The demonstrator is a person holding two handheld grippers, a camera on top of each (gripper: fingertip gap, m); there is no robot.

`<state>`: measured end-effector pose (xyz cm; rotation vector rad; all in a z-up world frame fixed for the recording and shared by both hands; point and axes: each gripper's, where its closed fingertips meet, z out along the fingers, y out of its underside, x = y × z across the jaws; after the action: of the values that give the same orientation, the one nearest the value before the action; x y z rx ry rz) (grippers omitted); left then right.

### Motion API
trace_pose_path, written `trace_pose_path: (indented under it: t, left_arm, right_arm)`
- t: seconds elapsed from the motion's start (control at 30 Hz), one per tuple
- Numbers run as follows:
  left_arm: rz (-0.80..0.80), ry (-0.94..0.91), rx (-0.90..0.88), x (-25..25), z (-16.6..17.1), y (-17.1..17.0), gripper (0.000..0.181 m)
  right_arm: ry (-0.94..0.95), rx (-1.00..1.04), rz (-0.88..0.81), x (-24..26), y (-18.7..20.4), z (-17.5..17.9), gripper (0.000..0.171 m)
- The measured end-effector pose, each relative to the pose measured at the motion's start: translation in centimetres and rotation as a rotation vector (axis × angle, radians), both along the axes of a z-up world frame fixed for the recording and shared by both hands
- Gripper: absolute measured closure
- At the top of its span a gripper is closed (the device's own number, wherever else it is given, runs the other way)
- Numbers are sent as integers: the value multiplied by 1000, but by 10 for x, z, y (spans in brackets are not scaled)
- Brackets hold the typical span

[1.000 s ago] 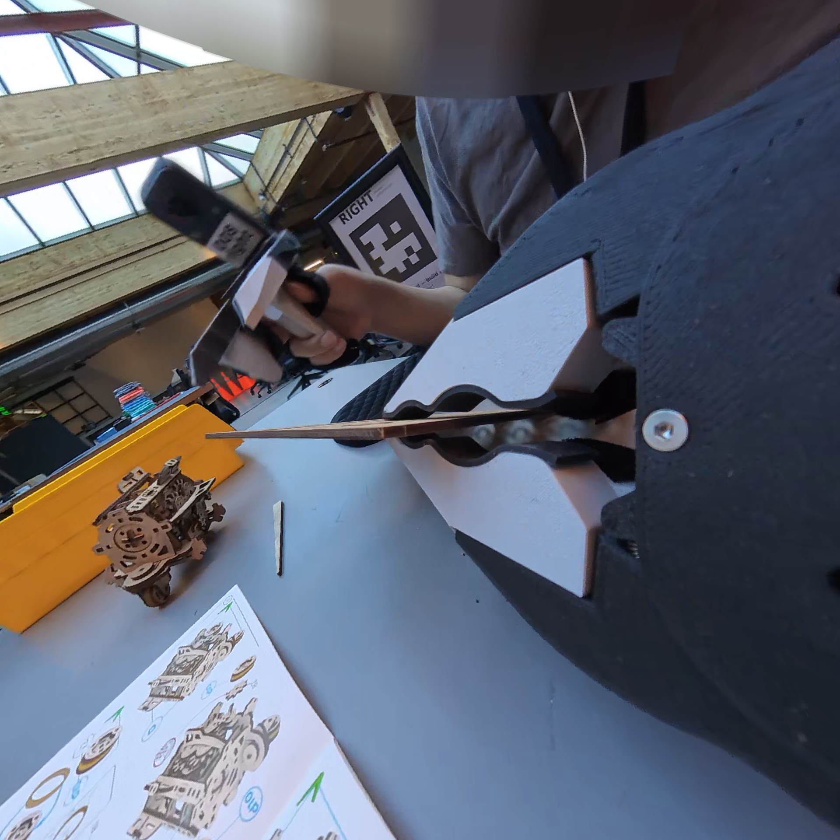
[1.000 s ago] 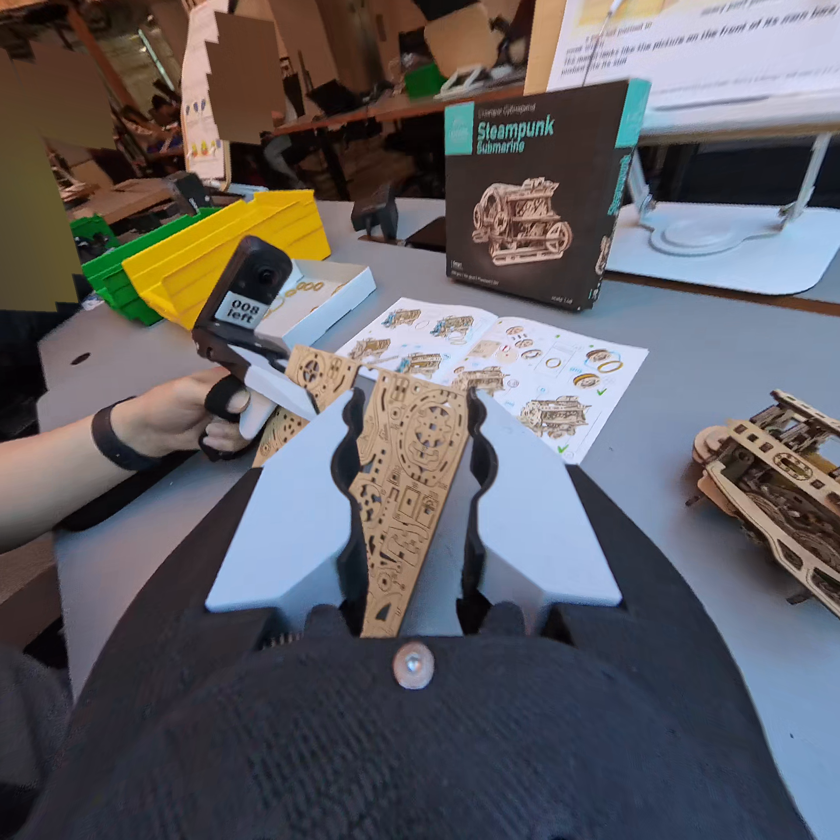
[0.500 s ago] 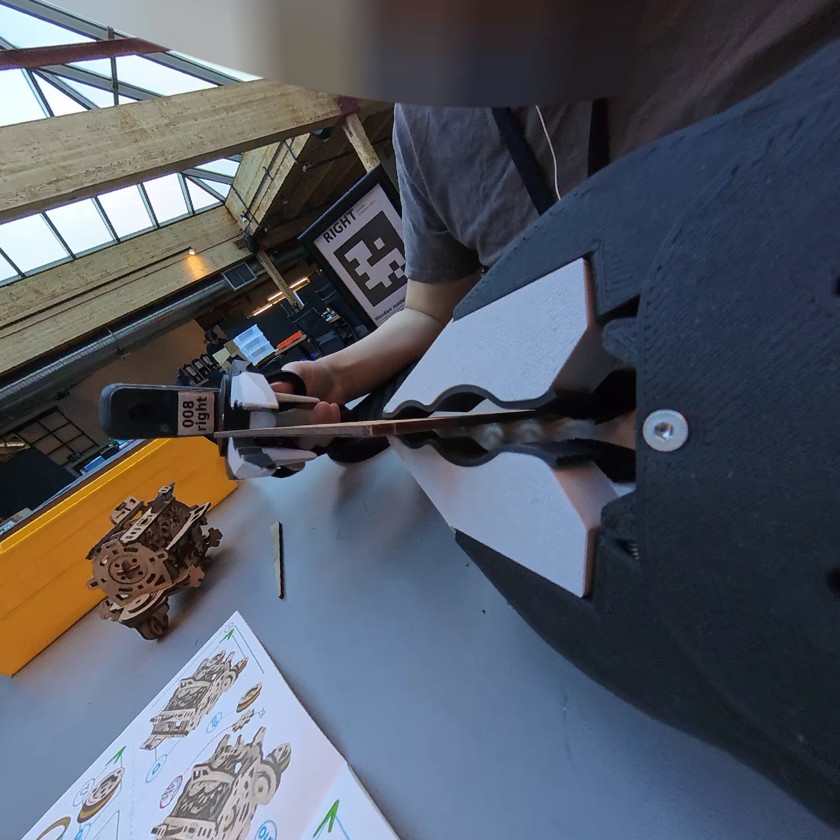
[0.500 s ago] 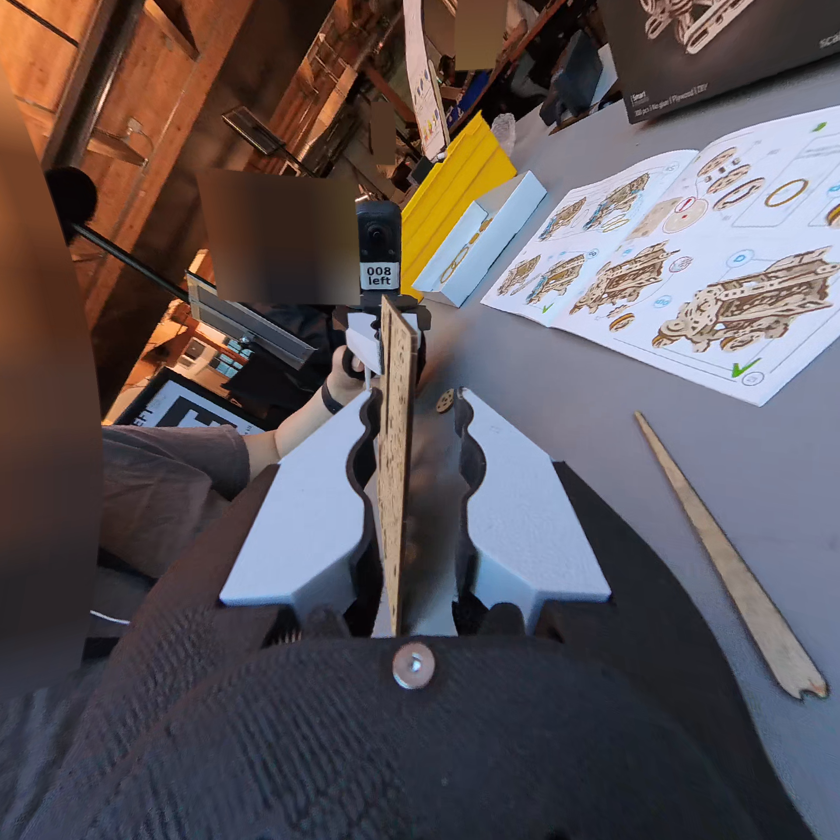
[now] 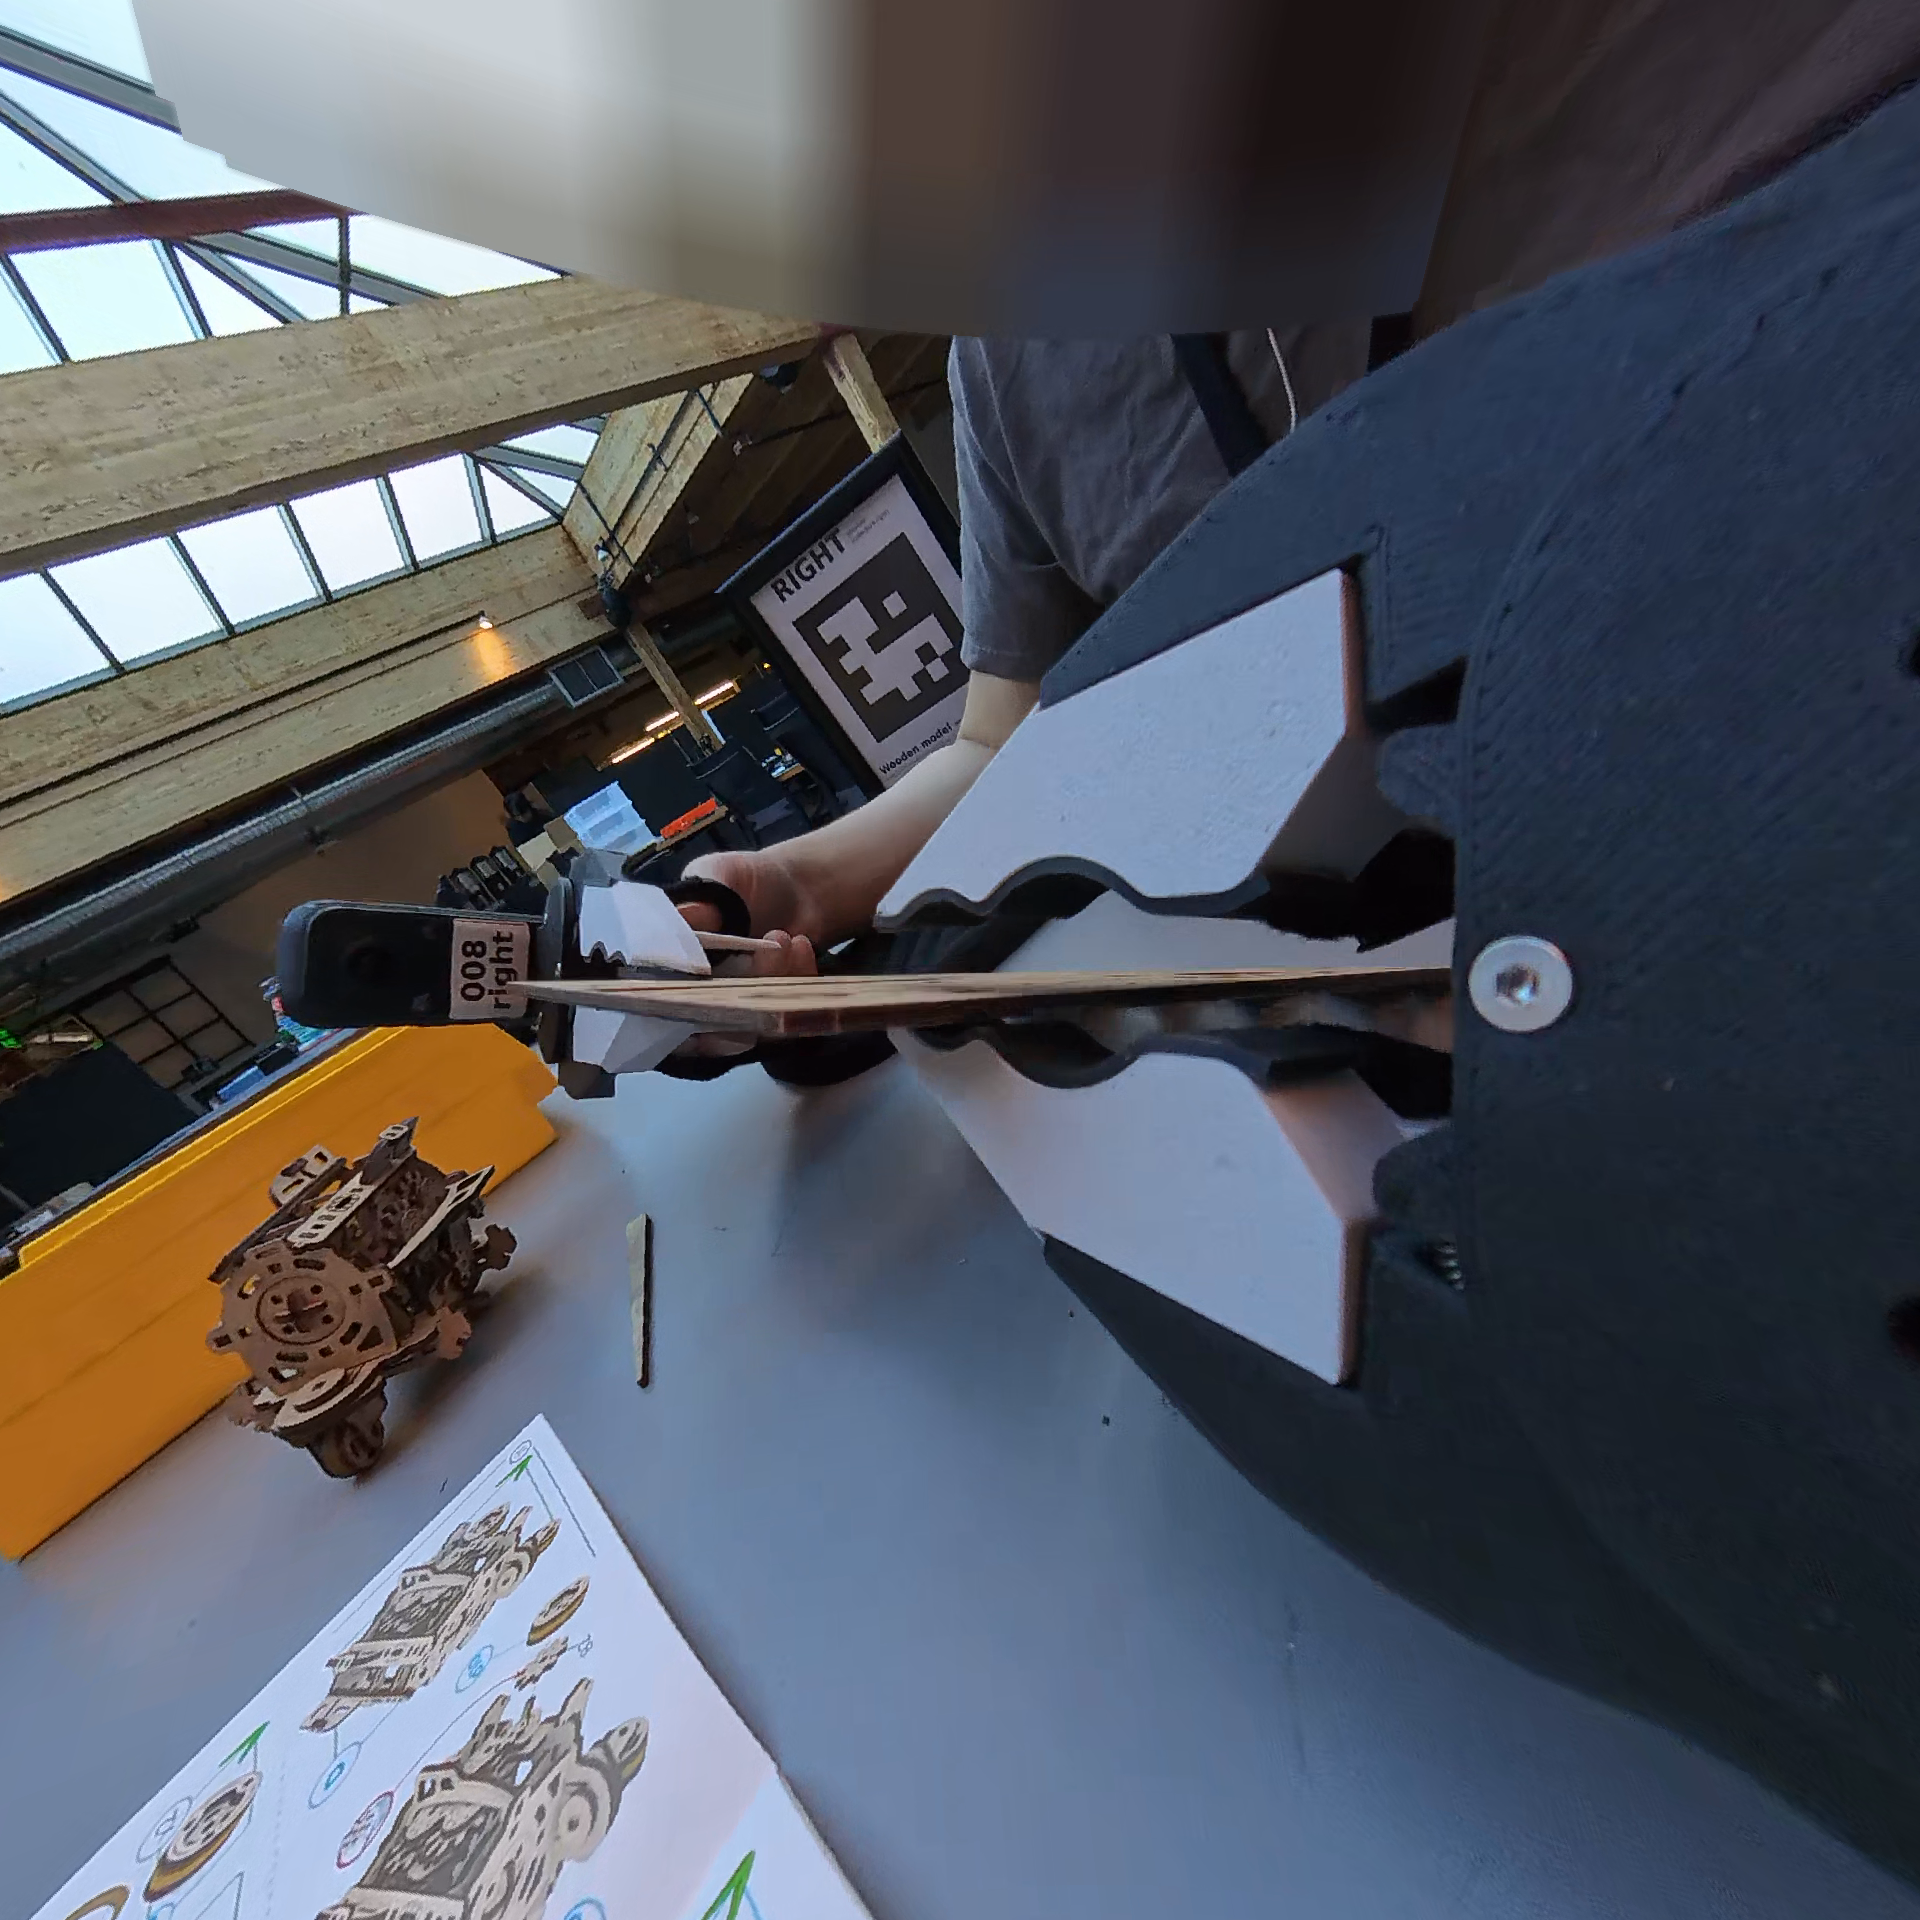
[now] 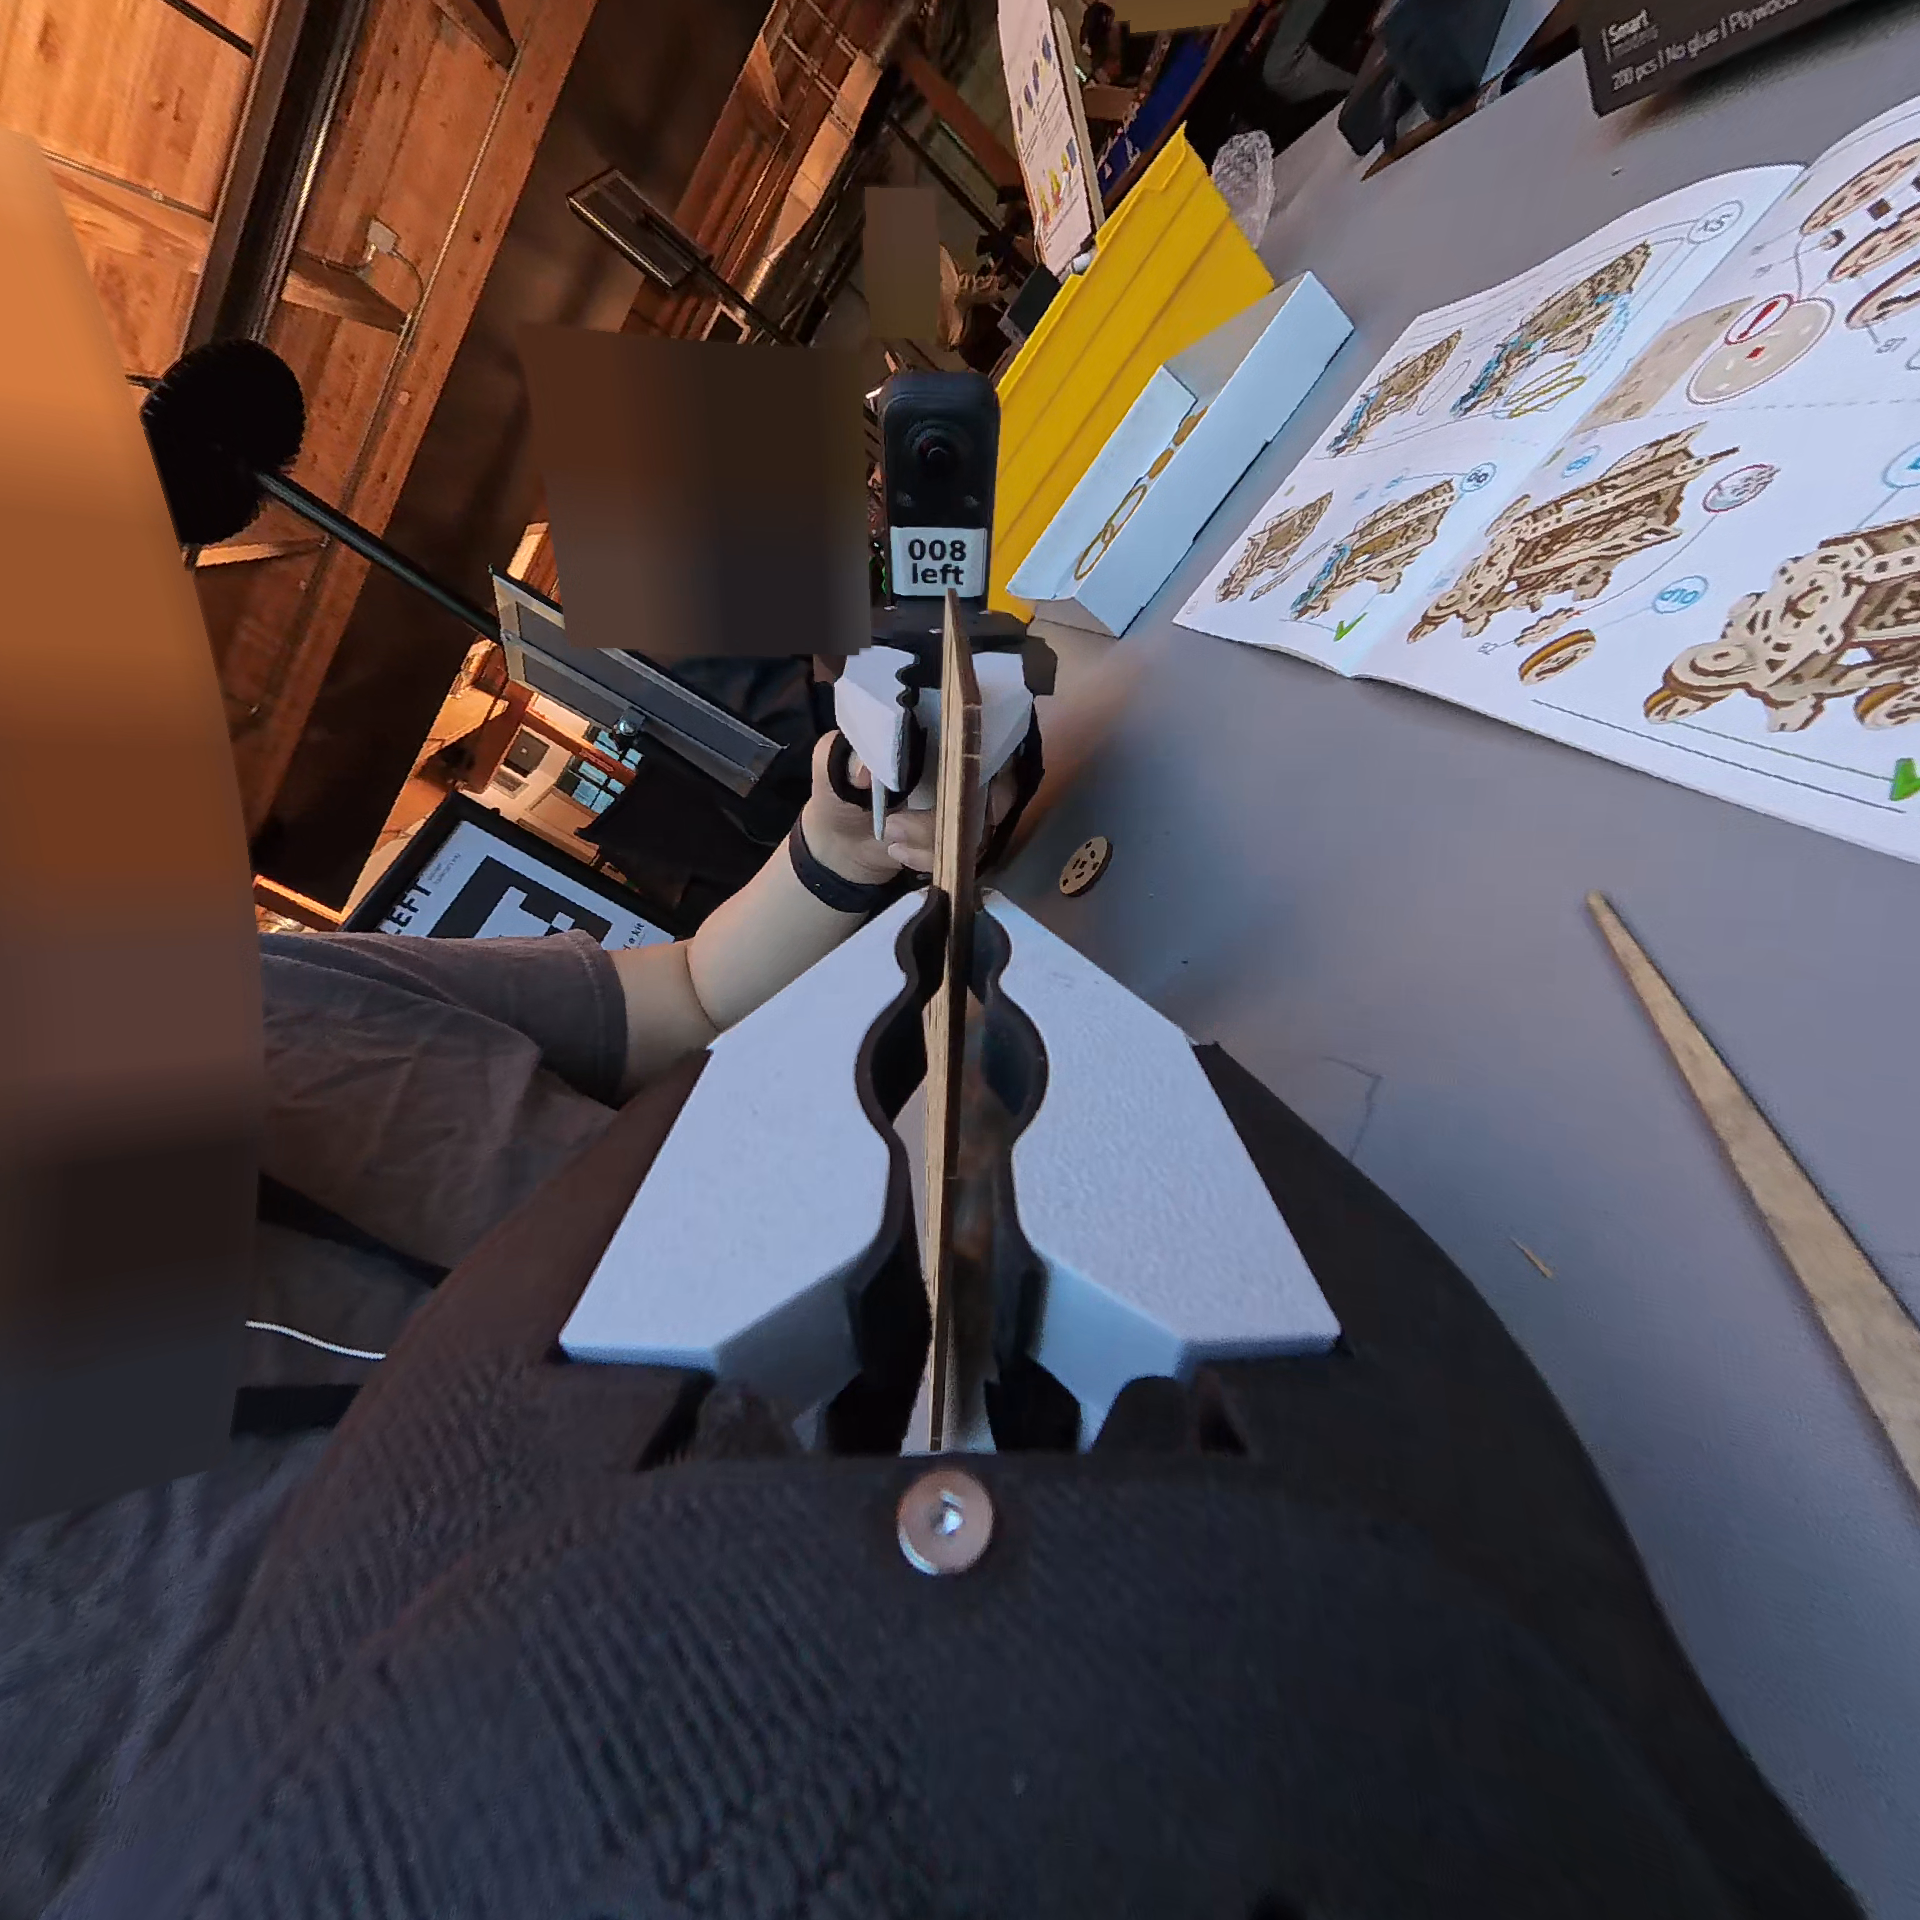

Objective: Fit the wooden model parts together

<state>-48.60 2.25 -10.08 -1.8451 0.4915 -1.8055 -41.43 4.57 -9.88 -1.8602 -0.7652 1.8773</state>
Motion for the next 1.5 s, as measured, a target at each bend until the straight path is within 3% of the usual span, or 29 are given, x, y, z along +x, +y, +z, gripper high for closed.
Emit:
trace_pose_path:
  t: [0.37, 1.5]
  left_arm:
    - [-12, 157, 18, -11, -17, -4, 177]
    - [-50, 144, -10, -10, -16, -10, 178]
  right_arm:
    - [8, 7, -37, 6, 6, 2, 170]
    - [15, 37, -51, 8, 7, 5, 170]
